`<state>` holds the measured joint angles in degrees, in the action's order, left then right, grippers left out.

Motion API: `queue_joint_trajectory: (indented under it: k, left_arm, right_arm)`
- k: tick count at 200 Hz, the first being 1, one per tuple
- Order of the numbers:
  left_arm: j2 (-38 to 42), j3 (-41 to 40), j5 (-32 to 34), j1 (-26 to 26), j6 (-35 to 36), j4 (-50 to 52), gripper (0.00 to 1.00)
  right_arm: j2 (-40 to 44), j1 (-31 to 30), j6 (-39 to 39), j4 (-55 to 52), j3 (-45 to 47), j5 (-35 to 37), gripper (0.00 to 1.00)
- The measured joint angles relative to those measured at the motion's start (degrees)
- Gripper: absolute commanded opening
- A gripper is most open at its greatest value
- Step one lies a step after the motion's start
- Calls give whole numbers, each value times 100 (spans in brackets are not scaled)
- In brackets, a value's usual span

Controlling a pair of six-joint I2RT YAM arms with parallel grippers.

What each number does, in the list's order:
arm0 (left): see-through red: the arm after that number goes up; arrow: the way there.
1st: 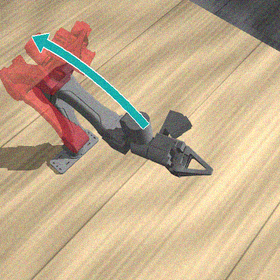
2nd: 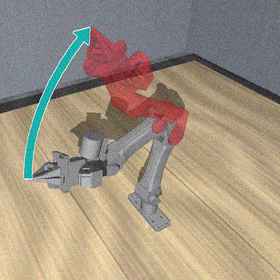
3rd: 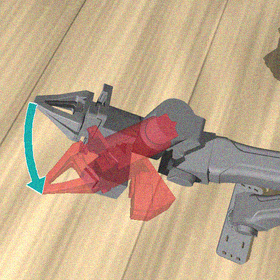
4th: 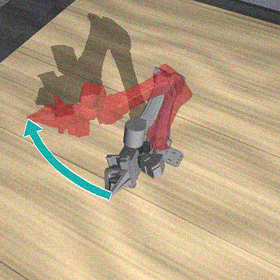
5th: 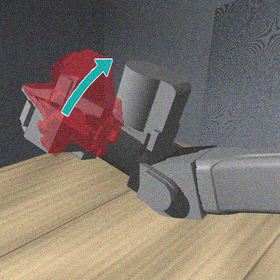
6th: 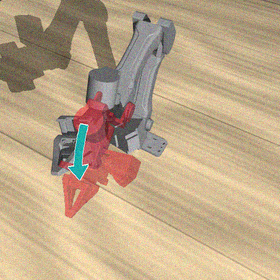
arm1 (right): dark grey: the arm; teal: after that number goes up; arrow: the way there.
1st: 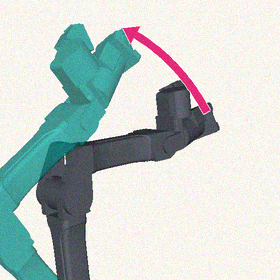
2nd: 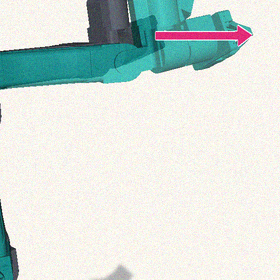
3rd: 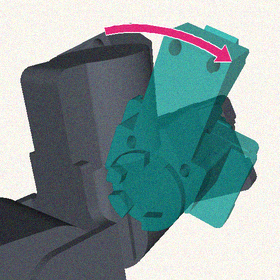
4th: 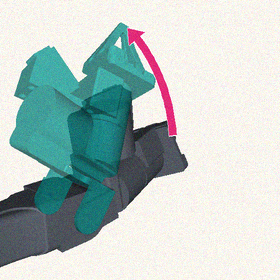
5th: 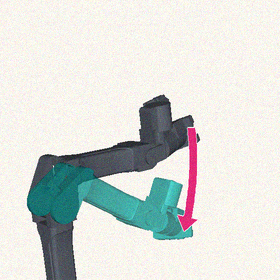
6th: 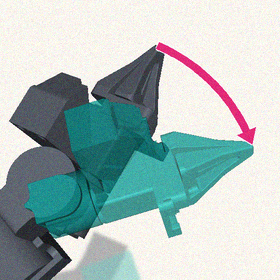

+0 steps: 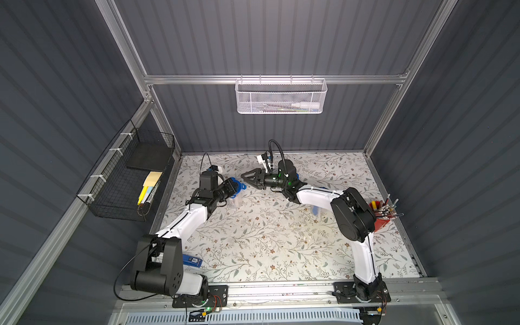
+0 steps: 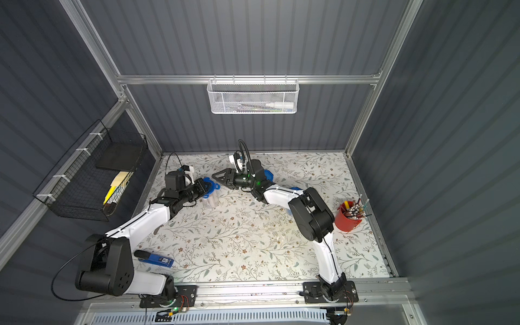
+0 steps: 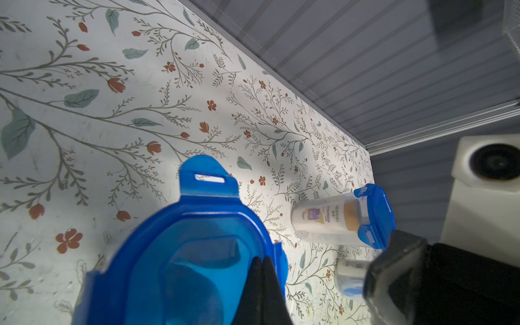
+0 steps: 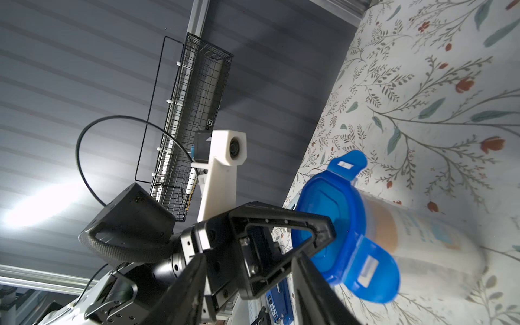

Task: Take out toiletry kits
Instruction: Unfasten the latch on the container.

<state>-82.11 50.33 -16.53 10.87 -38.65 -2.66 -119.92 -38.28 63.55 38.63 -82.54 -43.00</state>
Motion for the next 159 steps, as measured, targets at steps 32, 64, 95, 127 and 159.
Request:
queue_joint_trajectory:
  k: [32, 64, 95, 127, 159]
  left_arm:
    - [-26, 356, 22, 0, 4, 649, 0]
    - [-186, 800, -2, -9, 2, 1279, 0]
    - [-568, 1392, -151, -24, -11, 1722, 0]
    - [-879, 2103, -302, -48, -17, 1958, 0]
    - [-890, 2651, 142, -48, 61, 2337, 0]
  right_arm:
    - [219, -13, -535, -664, 142, 208, 25]
    - [487, -57, -1314, -1637, 212, 597, 4]
    - [717, -149, -1823, -2105, 317, 896, 0]
    - [726, -332, -2391, -2667, 295, 1233, 0]
    - [726, -605, -3001, -3403, 142, 1606, 0]
